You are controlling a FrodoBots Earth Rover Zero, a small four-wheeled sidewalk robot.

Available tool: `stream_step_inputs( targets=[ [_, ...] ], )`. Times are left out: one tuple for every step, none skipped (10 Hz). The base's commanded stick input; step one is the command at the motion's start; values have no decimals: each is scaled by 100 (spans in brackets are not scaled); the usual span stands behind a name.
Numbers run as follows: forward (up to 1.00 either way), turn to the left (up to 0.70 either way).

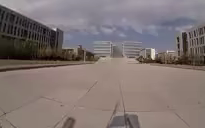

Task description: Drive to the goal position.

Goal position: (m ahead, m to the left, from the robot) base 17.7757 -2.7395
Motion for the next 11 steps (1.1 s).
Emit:
stream_step_inputs(
  targets=[
    [100,0],
    [100,0],
    [100,0],
    [100,0],
    [100,-7],
    [100,-36],
    [100,-40],
    [100,-10],
    [100,0],
    [100,0],
    [100,0]
  ],
)
